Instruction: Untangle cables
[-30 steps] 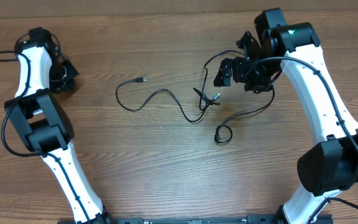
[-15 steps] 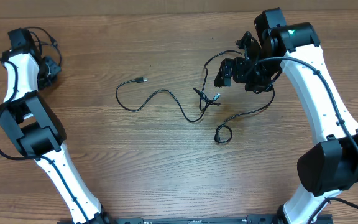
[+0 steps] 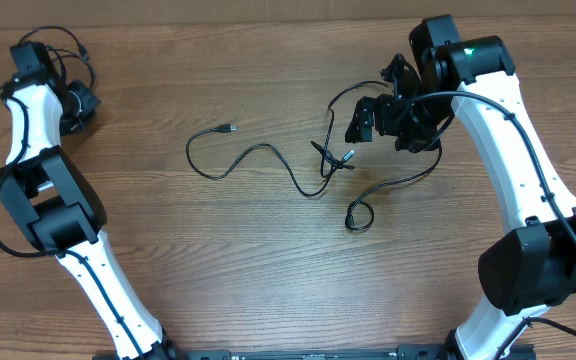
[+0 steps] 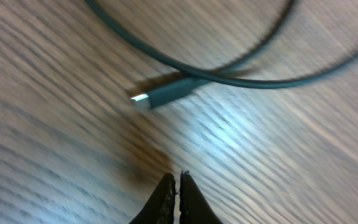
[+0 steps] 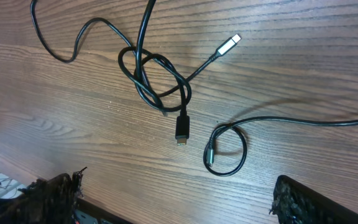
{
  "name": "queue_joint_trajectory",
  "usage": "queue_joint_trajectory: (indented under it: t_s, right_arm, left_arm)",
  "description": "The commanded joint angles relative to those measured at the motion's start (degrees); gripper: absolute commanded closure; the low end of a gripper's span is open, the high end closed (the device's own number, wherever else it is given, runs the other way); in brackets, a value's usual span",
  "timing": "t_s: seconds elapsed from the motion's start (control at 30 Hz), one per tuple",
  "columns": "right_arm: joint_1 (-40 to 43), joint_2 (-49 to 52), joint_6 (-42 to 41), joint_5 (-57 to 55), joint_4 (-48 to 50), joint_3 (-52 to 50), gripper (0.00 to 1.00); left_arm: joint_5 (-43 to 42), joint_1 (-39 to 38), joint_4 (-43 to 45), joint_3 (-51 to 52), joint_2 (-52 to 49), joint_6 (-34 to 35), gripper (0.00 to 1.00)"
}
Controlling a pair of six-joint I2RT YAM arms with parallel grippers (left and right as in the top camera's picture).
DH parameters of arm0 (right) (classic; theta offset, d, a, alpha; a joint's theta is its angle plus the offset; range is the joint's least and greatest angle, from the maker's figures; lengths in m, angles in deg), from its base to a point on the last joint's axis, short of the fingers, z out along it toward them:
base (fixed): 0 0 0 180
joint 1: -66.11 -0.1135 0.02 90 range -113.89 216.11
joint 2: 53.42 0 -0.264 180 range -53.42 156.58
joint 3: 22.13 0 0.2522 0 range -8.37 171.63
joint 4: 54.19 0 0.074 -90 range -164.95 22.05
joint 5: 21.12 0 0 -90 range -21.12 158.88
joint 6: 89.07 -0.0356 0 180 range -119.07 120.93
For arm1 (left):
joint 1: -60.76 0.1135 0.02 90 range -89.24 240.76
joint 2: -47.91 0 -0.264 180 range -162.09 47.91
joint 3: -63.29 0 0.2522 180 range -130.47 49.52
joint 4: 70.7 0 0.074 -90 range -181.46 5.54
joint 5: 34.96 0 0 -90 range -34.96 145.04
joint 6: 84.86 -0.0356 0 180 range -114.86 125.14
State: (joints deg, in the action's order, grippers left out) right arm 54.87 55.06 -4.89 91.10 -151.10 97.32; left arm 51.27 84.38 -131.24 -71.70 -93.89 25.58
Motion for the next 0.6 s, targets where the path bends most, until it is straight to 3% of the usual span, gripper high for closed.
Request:
queue_joint_trajectory:
  t_s: [0.0, 0.27, 0.57]
  right_arm:
    - [0.0, -1.0, -0.1, -0.2, 0.3, 0.0, 0.0]
    - [0.0, -1.0, -0.1, -0.3, 0.3, 0.0, 0.0]
    - [0.0, -1.0, -0.1, -0.3, 0.3, 0.0, 0.0]
  left_arm:
    - [-7.5, -0.4, -8.8, -8.5, 2.5, -0.7, 0.96]
    - [-13.9, -0.4, -23.4, -17.9, 11.2, -0.8, 0.96]
    - [-14.4, -0.6, -25.7, -18.4, 22.8, 0.4, 0.96]
